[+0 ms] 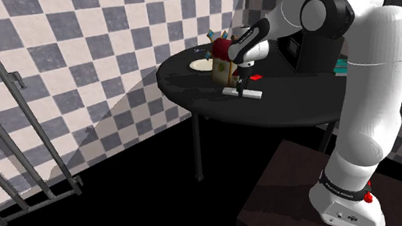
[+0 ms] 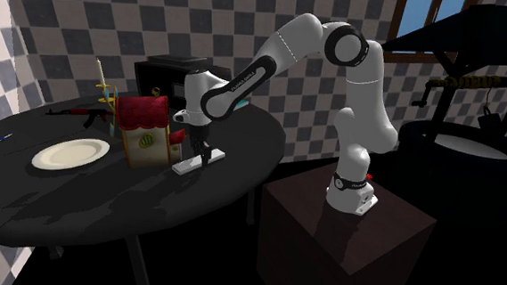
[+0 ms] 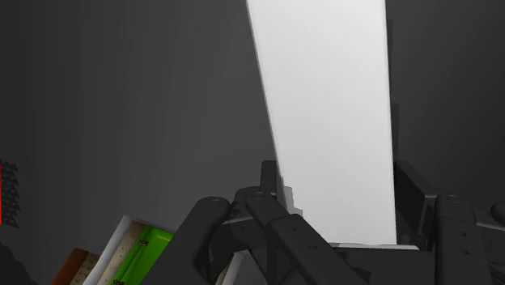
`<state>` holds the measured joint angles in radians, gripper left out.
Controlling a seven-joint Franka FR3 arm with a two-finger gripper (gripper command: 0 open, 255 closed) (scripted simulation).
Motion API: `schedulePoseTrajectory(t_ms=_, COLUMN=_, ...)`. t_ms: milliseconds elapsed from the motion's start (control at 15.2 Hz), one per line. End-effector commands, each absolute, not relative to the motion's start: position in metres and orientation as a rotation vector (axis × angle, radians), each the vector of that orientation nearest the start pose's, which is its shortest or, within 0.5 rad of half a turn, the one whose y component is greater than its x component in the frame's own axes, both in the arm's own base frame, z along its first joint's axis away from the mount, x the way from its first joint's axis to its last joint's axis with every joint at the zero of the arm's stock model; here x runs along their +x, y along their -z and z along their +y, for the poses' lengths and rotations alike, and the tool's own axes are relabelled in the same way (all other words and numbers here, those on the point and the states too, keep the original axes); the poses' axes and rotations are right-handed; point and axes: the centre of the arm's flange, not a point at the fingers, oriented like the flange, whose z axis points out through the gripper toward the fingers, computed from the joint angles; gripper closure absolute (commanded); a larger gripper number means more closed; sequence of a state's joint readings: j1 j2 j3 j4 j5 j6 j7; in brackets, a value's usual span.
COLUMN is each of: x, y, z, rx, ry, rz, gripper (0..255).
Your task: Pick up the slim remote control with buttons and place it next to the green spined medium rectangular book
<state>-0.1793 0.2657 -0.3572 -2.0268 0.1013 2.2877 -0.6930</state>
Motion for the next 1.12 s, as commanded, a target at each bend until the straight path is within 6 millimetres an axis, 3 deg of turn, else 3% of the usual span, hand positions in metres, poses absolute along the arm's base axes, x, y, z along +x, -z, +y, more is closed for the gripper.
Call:
schedulePoseTrajectory(t_ms=0, x=0.514, y=-0.326, z=-0.295, rx=-3.157, ry=0.003, rz=-0.162, gripper=255)
schedulePoseTrajectory(t_ms=528, x=0.514, y=-0.326, z=-0.295, rx=-3.157, ry=0.003, rz=-0.162, gripper=255)
schedulePoseTrajectory(t_ms=1056, x=0.514, y=-0.368, z=-0.295, rx=-3.157, ry=0.003, rz=-0.162, gripper=255)
